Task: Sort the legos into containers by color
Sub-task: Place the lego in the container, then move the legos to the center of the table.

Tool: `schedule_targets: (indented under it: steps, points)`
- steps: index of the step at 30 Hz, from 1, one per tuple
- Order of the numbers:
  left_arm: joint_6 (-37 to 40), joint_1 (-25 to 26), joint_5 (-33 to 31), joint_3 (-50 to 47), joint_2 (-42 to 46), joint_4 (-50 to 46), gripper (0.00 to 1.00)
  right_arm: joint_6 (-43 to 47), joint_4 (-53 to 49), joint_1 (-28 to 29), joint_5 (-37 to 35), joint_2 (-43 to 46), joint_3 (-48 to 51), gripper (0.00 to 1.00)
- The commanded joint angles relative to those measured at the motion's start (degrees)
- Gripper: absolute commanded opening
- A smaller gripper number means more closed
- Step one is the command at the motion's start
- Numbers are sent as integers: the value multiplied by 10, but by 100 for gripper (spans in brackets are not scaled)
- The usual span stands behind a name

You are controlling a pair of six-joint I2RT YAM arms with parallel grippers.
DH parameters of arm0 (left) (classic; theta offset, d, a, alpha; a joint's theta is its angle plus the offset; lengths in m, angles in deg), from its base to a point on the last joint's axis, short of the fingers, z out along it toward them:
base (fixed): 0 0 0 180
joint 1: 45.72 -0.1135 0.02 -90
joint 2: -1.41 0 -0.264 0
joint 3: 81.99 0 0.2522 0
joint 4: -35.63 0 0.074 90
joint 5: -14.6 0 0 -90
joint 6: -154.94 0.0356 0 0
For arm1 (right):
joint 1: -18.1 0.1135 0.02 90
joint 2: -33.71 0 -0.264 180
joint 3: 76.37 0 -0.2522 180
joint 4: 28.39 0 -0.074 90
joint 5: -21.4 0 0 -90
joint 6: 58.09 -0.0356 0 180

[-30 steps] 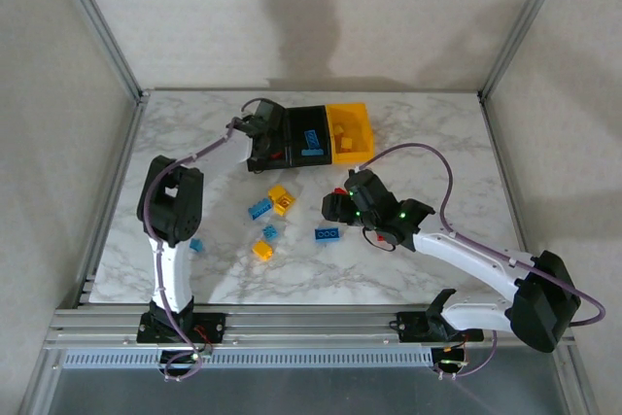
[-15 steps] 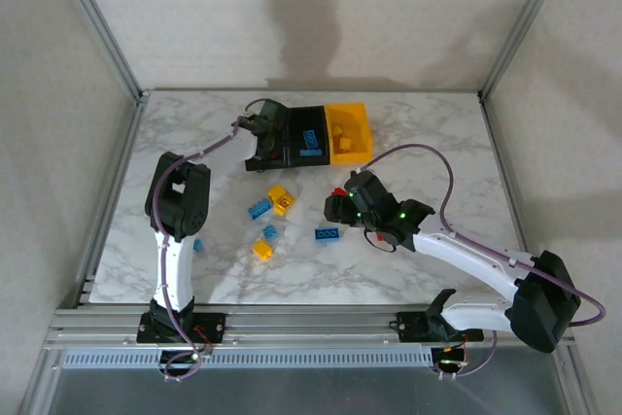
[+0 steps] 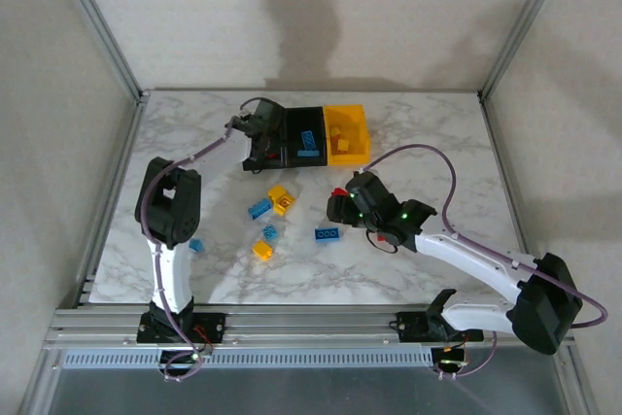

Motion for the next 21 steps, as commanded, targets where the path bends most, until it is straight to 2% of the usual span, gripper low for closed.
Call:
schedule_targets:
  steps: [1,5,12,16,21]
  points:
    - [14,14,10,-21,68,-5,62,-3,-27,-11,-28,17,-26,73]
    - [21,31,68,-75,135,27,66,-11,-56,-38,-38,34,-21,74]
    - [14,81,148,-164,211,73,67,-24,-92,-107,-16,71,0,73]
    - [14,120,174,-195,219,98,68,-37,-102,-131,4,88,16,73]
    - [23,156,200,-198,186,123,68,-64,-108,-149,30,110,50,72]
